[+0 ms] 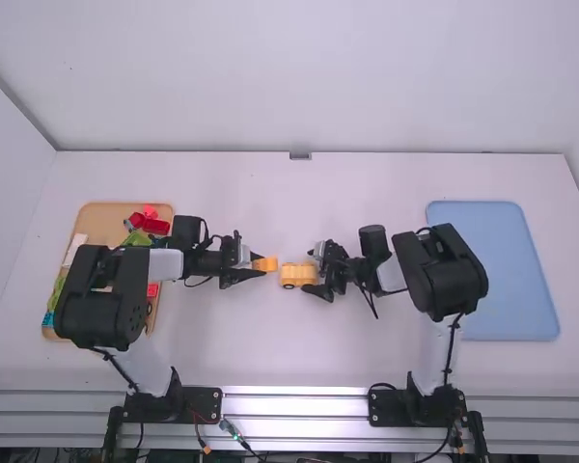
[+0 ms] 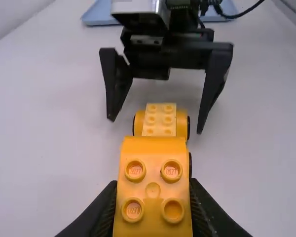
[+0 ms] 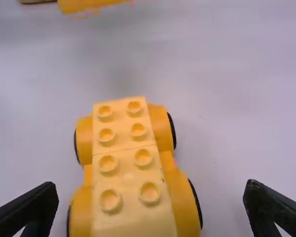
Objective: Assemble lego blocks to make yellow taxi
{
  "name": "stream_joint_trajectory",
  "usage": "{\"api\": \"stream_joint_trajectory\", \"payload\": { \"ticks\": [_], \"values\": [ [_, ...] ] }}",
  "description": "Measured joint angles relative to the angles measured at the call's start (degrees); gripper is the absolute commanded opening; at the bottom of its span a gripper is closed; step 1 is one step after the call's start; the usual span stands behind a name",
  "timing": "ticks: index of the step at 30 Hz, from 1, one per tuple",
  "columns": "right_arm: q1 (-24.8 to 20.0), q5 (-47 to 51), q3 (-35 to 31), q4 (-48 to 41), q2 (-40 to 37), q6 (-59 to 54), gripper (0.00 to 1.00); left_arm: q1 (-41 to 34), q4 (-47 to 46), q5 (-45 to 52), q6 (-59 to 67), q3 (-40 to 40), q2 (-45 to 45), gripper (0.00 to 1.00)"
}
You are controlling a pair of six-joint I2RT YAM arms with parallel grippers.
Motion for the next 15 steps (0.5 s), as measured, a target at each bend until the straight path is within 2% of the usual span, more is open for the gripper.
{"api": "stream_joint_trajectory", "payload": {
  "ticks": [7,15],
  "values": [
    [0.1,-1.7,0.3,-0.1,0.8,-4.1,0.81,-2.3,0.3,0.8,0.0,0.0,0.0,0.12],
    [0.1,-2.1,0.1,-2.7,0.8,-8.2,0.79,-7.5,4.8,-3.1,-6.3,0.0,0.0,0.09]
  ]
}}
